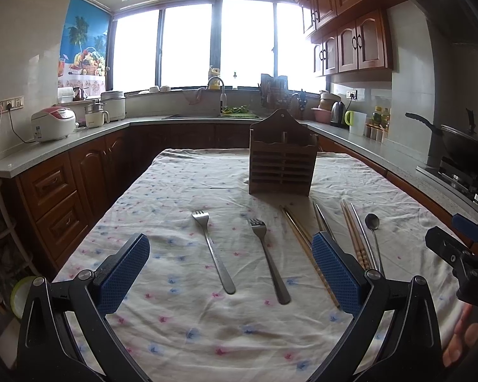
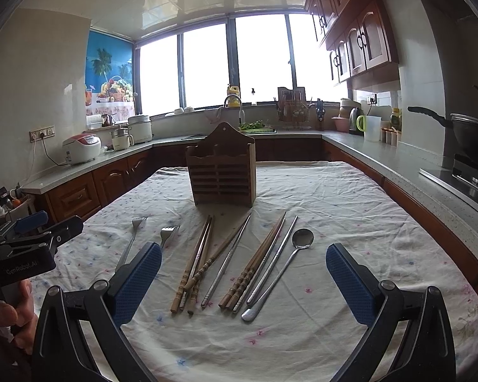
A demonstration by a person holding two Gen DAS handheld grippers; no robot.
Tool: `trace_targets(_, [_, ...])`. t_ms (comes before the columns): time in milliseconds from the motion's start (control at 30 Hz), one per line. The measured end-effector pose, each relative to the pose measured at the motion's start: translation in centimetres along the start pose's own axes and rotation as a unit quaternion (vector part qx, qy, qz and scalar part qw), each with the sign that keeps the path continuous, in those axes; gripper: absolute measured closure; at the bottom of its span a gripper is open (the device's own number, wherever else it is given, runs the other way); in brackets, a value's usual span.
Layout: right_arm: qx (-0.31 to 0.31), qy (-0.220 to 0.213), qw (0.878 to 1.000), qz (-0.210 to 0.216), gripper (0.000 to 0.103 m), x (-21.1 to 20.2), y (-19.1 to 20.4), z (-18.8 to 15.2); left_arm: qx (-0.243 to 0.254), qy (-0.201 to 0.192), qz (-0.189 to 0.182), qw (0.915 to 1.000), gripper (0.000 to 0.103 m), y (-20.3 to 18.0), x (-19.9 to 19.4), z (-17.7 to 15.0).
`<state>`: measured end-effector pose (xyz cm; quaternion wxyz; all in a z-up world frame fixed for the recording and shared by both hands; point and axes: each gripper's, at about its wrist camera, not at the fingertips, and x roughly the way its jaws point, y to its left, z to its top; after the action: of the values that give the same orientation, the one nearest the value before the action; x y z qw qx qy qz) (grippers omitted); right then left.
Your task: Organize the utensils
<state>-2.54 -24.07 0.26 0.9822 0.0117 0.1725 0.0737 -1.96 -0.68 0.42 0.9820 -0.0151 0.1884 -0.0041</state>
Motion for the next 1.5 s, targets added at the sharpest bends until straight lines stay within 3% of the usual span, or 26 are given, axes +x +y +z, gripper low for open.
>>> trace_targets(633, [0.006, 0.023, 1.000, 0.001, 0.000, 1.0, -1.0, 0.0, -0.005, 0.032, -0.014, 0.9994, 0.000, 0.1, 1.5, 0.1])
trace_targets(1000, [0.030, 0.042, 0.999, 0.004, 0.000, 2.7, -2.7, 1.4, -0.034, 0.105, -0.041, 0.9931, 0.000, 0.6, 5.8, 2.3])
trace_targets(1167, [0.040, 0.064, 0.997, 0.007, 0.001, 4.2, -3.8, 2.5, -0.026, 0.136, -0.060, 0.9885, 0.007, -0.2, 8.7, 4.4])
trace_targets(1267, [0.053, 0.081, 0.995, 0.015, 0.007, 5.5, -4.5, 3.3, -0.021, 0.157, -0.079, 0.9842, 0.012, -0.8, 10.7, 5.4])
trace_targets(1500, [0.102, 0.133, 0.984, 0.052, 0.035, 9.9, -6.5, 4.7, 0.000, 0.208, -0.109, 0.9720, 0.025, -2.9, 15.3, 6.8])
